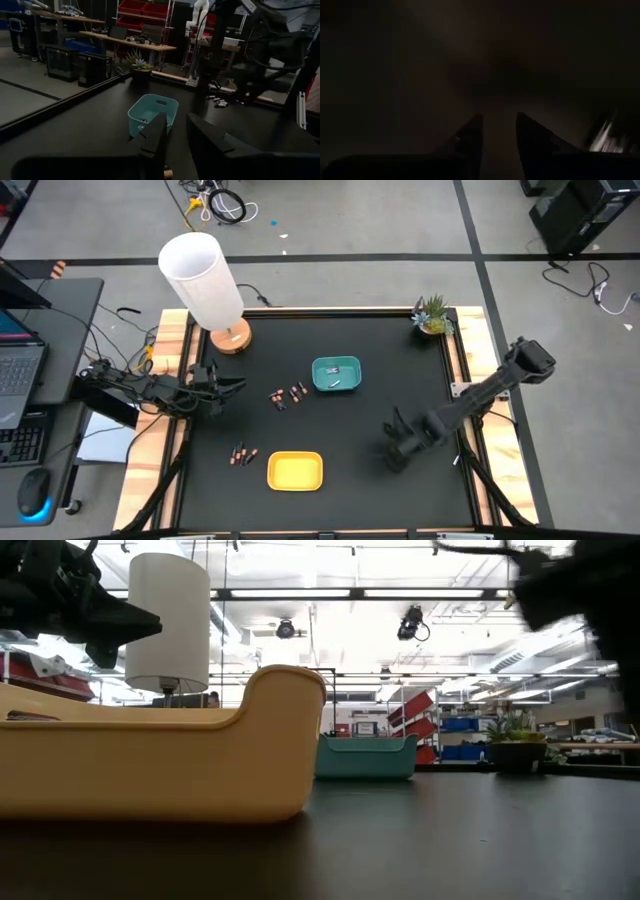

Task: Sort batteries
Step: Put the silver battery into the blue bin

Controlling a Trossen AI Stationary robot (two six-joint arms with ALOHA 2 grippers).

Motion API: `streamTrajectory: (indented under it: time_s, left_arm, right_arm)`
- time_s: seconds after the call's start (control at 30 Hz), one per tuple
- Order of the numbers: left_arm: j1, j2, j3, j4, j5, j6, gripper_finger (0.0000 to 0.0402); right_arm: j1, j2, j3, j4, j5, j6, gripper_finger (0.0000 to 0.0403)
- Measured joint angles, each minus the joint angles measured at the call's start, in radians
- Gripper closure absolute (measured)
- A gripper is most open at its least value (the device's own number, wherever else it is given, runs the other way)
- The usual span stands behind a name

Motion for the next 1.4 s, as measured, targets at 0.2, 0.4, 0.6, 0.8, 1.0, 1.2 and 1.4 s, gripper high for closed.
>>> streamTrajectory:
  time_s: [0.2, 0.4, 0.6, 0.8, 1.0, 1.2, 1.4]
  left_arm:
    - [0.0, 0.0, 0.0, 0.001, 0.0, 0.0, 0.0312]
    - [0.0, 0.0, 0.0, -0.001, 0.001, 0.0, 0.0312]
    - [0.0, 0.0, 0.0, -0.001, 0.035, 0.023, 0.0312]
    - [0.0, 0.0, 0.0, 0.017, 0.087, 0.13, 0.0312]
    - [0.0, 0.0, 0.0, 0.036, 0.134, 0.241, 0.0312]
    - [0.0, 0.0, 0.0, 0.049, 0.202, 0.26, 0.0312]
    - [0.0, 0.0, 0.0, 0.05, 0.214, 0.272, 0.0312]
  right_arm:
    - [0.129, 0.007, 0.001, -0.057, -0.149, 0.192, 0.0293]
    - [0.194, 0.017, 0.001, -0.157, -0.34, 0.437, 0.0293]
    - [0.227, 0.017, 0.001, -0.154, -0.389, 0.629, 0.0293]
    - [0.293, 0.021, 0.001, -0.123, -0.293, 0.895, 0.0296]
    - [0.267, 0.107, 0.001, -0.163, -0.336, 0.924, 0.0296]
    - [0.257, 0.13, 0.021, -0.129, -0.327, 0.928, 0.0296]
    - [0.233, 0.13, 0.034, -0.14, -0.411, 0.947, 0.0296]
